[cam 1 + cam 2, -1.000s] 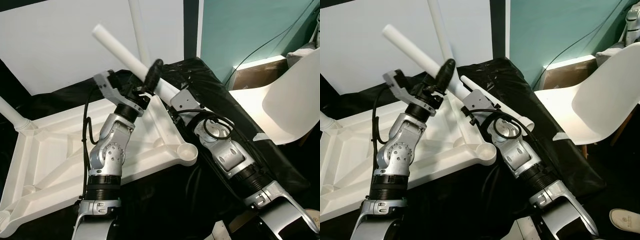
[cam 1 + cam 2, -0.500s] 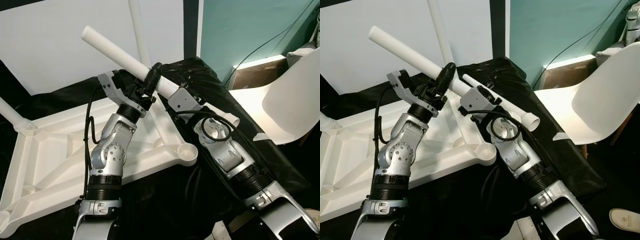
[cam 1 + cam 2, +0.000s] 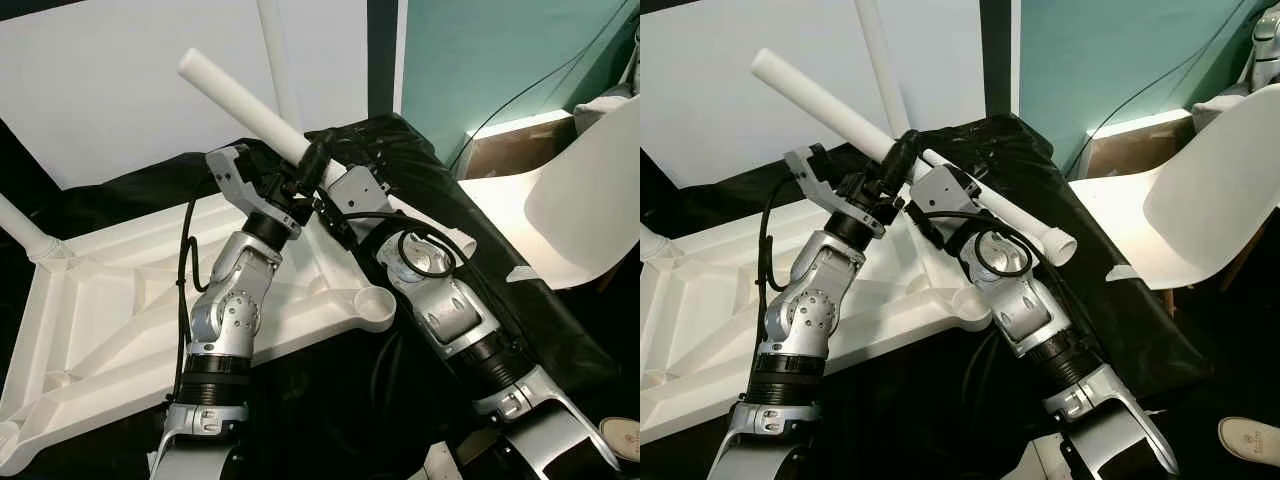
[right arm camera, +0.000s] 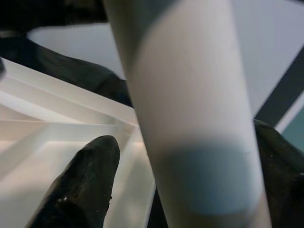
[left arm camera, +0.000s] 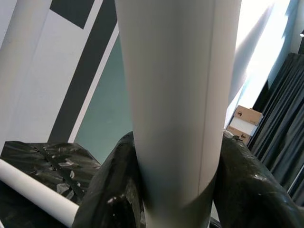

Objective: Building children table

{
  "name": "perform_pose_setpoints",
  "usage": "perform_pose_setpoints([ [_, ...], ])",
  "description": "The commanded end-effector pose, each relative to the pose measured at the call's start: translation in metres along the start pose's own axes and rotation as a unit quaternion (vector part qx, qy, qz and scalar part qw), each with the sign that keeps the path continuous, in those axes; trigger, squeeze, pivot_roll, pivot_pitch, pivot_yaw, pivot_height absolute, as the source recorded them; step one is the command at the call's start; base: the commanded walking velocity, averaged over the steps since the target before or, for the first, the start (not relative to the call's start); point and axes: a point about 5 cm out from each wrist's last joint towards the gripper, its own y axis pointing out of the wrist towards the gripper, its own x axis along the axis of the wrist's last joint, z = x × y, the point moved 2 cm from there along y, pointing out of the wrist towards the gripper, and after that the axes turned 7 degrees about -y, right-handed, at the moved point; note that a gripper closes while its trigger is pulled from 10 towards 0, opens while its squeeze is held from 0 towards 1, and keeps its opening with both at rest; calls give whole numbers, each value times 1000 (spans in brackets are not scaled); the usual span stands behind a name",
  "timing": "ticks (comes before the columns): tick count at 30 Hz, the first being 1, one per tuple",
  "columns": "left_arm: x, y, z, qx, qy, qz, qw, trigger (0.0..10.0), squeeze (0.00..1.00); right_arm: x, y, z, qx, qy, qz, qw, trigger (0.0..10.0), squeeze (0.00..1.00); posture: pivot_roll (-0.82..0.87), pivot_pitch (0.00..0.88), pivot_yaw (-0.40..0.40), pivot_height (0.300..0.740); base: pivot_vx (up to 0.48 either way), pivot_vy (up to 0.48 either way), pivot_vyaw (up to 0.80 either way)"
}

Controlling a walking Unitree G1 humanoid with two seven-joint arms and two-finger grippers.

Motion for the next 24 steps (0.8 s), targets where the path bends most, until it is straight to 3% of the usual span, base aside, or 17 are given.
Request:
perform_pose_setpoints([
  [1,3,0,-10,-53,14,2,999,0,0,4,-3,-1,23,18,-2,1000,10000,0,-38,0,105,740,0,0,0],
  [5,3,0,-9,-51,17,1,999,0,0,2,-9,-10,39,29,8,999,10000,0,-38,0,105,740,0,0,0],
  [8,4,0,-7,-45,21,0,999,0,0,-11,-20,-28,44,25,37,998,10000,0,-44,0,107,740,0,0,0],
  [13,3,0,-7,-46,26,4,999,0,0,-18,-29,-35,54,29,57,996,10000,0,-49,0,112,740,0,0,0],
  [18,4,2,-8,-52,25,4,998,0,0,-33,-42,-26,89,46,85,991,10000,0,-58,0,116,740,0,0,0],
  [24,4,4,-11,-61,27,6,998,0,0,-46,-40,-9,124,49,107,985,10000,0,-47,0,113,740,0,0,0],
])
